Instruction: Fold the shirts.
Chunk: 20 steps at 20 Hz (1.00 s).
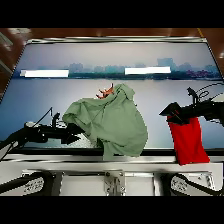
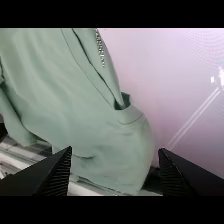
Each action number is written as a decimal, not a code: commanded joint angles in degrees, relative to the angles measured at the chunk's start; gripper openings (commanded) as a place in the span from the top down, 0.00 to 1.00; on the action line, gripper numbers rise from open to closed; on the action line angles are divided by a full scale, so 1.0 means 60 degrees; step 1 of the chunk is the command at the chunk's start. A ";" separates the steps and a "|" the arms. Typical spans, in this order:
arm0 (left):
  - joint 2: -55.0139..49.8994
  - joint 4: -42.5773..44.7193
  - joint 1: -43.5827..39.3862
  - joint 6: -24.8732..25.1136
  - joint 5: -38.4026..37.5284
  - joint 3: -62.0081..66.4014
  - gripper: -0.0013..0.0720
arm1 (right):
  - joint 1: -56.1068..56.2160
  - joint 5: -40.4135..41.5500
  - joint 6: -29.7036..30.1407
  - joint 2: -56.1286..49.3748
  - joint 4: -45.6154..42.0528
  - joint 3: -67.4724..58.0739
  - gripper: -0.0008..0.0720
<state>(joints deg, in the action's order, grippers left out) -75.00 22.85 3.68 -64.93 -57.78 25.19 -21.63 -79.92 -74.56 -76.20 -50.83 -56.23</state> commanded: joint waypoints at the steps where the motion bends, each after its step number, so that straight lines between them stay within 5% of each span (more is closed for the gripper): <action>1: -0.0590 -0.1100 -0.0488 0.0331 0.0965 -0.0066 0.38 | -0.0007 0.0095 0.0022 0.0022 0.0127 0.0127 0.08; 4: -0.0780 -0.1406 -0.0481 0.0692 0.1147 -0.0055 0.93 | -0.0007 -0.0219 -0.0029 0.0018 -0.0127 0.0186 0.07; 11: -0.0444 -0.0951 -0.0477 0.1239 0.0248 0.0674 0.93 | 0.0404 -0.1242 0.0612 0.0022 -0.0011 0.3198 0.07; 17: 0.0372 -0.0015 -0.0477 0.0841 -0.0335 0.0761 0.93 | 0.3031 0.0594 0.0903 0.0022 0.0066 0.4932 0.07; 20: 0.0503 0.0306 -0.0452 0.0696 -0.0379 0.0761 0.93 | 0.3370 0.2065 0.0066 0.0022 0.0339 0.4969 0.08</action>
<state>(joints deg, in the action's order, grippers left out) -73.03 22.35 0.84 -59.77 -58.89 29.63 -4.82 -75.42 -71.09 -76.05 -50.24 -27.97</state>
